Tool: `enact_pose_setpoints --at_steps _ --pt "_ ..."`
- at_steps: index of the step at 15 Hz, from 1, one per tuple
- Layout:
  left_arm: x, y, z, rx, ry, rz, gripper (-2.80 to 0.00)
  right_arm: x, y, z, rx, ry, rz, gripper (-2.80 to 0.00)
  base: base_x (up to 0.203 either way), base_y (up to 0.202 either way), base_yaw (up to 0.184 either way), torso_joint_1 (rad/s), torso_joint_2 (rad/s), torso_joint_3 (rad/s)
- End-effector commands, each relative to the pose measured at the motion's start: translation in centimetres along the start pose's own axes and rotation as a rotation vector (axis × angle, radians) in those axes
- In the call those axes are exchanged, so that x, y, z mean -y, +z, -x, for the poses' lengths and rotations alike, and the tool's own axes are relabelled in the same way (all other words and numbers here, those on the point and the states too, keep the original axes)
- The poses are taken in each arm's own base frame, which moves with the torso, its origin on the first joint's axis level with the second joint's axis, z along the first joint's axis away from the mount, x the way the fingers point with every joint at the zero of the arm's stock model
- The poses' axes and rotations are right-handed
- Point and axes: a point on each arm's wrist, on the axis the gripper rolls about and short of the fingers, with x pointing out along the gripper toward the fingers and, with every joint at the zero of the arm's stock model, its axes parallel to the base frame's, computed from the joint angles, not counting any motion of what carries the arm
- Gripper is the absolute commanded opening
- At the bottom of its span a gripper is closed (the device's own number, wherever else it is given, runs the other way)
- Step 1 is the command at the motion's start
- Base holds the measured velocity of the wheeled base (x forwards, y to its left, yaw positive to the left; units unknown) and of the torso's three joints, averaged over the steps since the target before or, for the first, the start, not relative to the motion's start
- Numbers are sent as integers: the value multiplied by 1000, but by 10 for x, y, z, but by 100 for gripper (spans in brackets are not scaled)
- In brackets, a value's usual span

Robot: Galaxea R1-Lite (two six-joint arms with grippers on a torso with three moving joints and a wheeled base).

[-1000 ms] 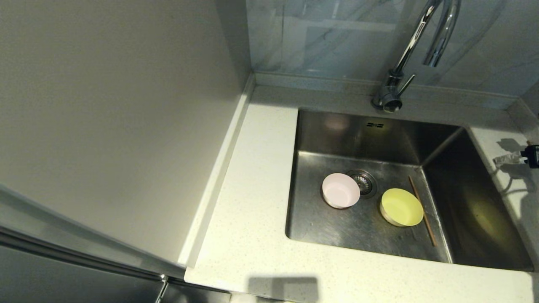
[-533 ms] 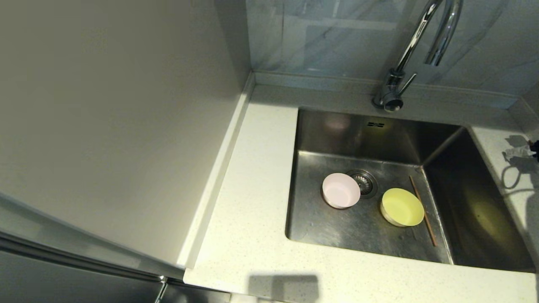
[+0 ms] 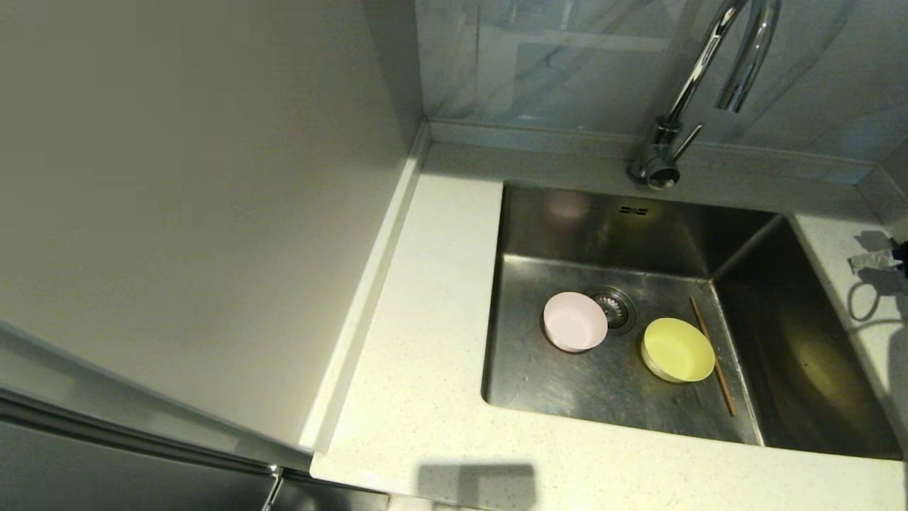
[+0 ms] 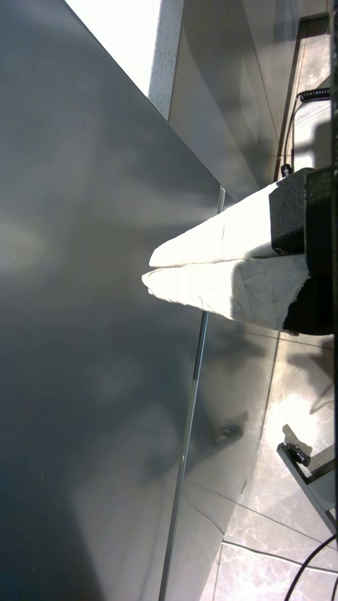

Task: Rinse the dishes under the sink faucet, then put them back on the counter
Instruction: Turn on the faucet

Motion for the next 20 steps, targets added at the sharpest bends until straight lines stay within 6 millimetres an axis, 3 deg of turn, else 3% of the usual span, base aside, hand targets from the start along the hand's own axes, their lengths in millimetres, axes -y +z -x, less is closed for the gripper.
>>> enact_pose_setpoints --at_steps 1,4,7,14,20 --pt "0 0 0 3 1 0 -280 3 -12 -14 -34 12 -13 0 0 0 0 0 0 0" --pt "0 0 0 3 1 0 -280 5 -21 -25 -59 17 -17 0 0 0 0 0 0 0" --pt "0 0 0 3 1 0 -280 4 -22 -22 -84 19 -33 0 0 0 0 0 0 0" --pt "0 0 0 3 1 0 -280 -31 -18 19 -289 140 -86 0 0 0 0 0 0 0" --pt "0 0 0 3 1 0 -280 -44 0 34 -208 199 -42 0 0 0 0 0 0 0"
